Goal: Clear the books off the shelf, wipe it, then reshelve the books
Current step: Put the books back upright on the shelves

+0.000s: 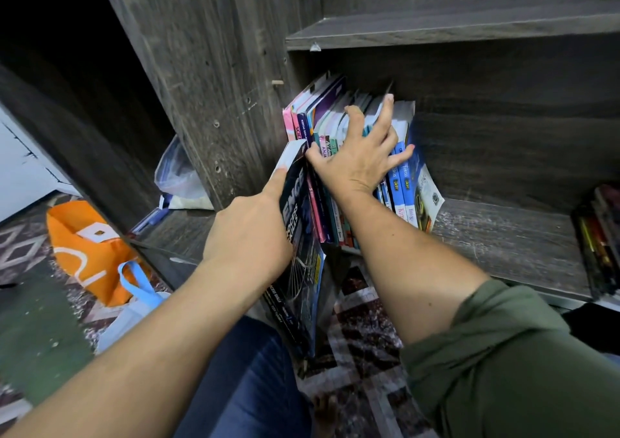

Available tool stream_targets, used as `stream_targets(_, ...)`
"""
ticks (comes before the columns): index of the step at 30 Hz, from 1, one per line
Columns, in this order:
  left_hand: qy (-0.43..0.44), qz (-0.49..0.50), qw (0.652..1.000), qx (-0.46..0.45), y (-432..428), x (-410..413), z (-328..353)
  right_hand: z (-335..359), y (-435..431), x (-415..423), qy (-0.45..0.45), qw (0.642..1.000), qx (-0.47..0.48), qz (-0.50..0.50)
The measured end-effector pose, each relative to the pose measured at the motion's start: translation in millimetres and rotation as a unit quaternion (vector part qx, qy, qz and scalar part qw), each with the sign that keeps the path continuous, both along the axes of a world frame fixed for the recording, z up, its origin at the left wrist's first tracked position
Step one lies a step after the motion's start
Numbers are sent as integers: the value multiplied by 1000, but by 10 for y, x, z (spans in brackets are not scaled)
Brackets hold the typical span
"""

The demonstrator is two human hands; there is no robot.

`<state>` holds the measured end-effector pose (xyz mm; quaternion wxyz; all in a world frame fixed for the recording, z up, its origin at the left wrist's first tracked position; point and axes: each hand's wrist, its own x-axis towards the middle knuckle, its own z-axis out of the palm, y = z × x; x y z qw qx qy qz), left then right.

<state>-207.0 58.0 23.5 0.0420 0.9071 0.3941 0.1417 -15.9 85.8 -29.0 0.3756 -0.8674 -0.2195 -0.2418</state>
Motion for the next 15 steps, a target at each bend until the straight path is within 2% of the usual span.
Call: stream_targets(15,5,13,1000,-14,-63,110,-24,179,47,-19,11,999,-47,-19)
